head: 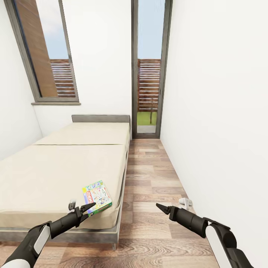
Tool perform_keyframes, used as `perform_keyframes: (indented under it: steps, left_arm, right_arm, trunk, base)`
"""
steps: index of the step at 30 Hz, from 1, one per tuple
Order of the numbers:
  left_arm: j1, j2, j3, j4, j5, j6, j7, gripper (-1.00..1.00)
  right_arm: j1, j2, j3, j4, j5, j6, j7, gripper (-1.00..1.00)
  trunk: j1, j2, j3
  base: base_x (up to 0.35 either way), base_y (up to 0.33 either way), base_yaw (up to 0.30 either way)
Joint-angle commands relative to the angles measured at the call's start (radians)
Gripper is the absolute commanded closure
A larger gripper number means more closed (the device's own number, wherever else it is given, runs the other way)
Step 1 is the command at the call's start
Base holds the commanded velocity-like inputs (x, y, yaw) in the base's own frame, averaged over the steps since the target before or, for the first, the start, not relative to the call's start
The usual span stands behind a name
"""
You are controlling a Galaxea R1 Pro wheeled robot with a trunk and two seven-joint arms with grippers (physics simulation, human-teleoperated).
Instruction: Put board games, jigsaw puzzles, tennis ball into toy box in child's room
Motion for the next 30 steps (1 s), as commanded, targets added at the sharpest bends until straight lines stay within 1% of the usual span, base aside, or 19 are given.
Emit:
perform_keyframes:
  steps: [1,30]
  left_arm:
    - [-0.001,0.000,0.002,0.000,0.000,-0.003,0.001,-1.00]
    - [-0.001,0.000,0.002,0.000,0.000,-0.003,0.001,-1.00]
  right_arm:
    - [-0.001,0.000,-0.001,0.000,-0.002,0.006,0.003,-1.00]
    - [0.000,0.000,-0.001,0.000,-0.001,0.006,0.003,-1.00]
  trunk:
    - [0.000,0.000,-0.001]
    - [0.000,0.000,-0.001]
  base:
    - [0.000,0.005,0.000]
    - [0.004,0.012,0.000]
